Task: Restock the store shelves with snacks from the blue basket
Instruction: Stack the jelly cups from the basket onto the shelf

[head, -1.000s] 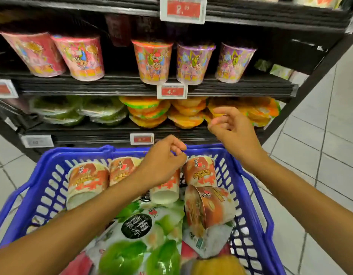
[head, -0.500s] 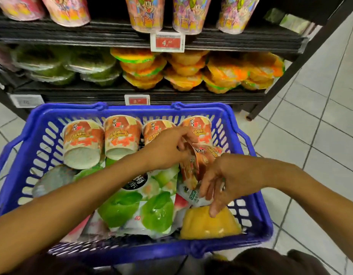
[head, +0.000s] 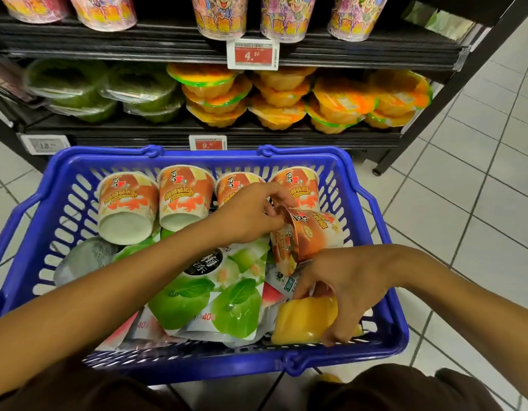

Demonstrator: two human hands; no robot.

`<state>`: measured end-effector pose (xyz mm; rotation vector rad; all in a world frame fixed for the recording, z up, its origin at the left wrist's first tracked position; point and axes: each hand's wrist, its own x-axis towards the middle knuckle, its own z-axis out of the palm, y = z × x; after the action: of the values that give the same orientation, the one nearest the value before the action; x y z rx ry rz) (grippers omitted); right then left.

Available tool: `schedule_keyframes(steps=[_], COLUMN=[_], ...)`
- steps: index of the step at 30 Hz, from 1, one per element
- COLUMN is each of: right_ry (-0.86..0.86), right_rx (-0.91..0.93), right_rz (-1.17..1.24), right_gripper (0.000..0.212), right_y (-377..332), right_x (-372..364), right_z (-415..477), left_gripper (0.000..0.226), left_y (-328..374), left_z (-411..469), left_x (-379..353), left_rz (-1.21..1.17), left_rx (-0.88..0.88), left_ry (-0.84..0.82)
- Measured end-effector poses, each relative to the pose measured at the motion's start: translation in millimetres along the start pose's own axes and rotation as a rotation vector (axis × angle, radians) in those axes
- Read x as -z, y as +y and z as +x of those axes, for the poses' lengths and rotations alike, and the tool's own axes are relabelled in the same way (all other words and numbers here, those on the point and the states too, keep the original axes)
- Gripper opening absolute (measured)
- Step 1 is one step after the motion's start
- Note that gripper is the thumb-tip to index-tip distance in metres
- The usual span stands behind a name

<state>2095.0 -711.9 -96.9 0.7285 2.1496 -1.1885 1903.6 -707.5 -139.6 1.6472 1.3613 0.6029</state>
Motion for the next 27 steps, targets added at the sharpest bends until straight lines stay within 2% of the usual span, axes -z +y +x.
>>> schedule_keyframes(steps=[2,5,9,11,12,15,17,20,22,24,25,27], right_ry=[0.039,0.051,0.091,0.143,0.138,0.171,0.303,0.559,0.683,0.790,0.818,0.840], right_rx=[0.042,-0.067,0.043,0.076,0.110,0.241,0.286,0.297,0.229,0.197,0.199,0.231], right_rz=[0.097,-0.158,0.172,0.126,0.179,0.531,0.750,1.115,1.316,1.434,1.486,1.547], right_gripper=[0.038,0.034,0.046,0.051,0.053,0.048,0.038,0.027,0.028,0.027,0.026,0.032], right_y=[3.2,1.7,1.6,5.7,8.3,15.5,23.1,29.4,31.2,34.0,34.4,35.0], right_x=[1.3,-3.8,8.4,11.8,12.8,22.7,33.1,42.1,44.5,47.0,48.3,48.8], right_z=[-7.1,3.6,-14.3,-16.3,-16.1,-13.8,-12.5,-5.8,-0.9,2.7,3.8,5.3], left_gripper=[0.036,0.034,0.032,0.029,0.027,0.013,0.008,0.027,0.051,0.064,0.064,0.052], left_y=[-0.1,0.2,0.0,0.5,0.7,1.4,4.6,12.0,16.0,17.1,18.1,21.7], left_z=[0.6,1.2,0.3,0.2,0.2,0.3,-0.5,-2.0,-1.4,1.1,2.2,4.2], left_x=[0.9,1.3,2.1,3.4,4.1,10.5,19.2,31.8,40.2,46.6,47.9,46.2], left_rz=[0.004,0.003,-0.005,-0.006,-0.008,-0.050,-0.124,-0.340,-0.654,-0.917,-0.962,-0.932], left_rx=[0.001,0.000,-0.011,-0.008,-0.007,-0.013,0.023,0.197,0.305,0.265,0.225,0.173], left_ry=[-0.006,-0.006,0.000,0.004,0.011,0.061,0.082,0.110,0.009,-0.141,-0.187,-0.163])
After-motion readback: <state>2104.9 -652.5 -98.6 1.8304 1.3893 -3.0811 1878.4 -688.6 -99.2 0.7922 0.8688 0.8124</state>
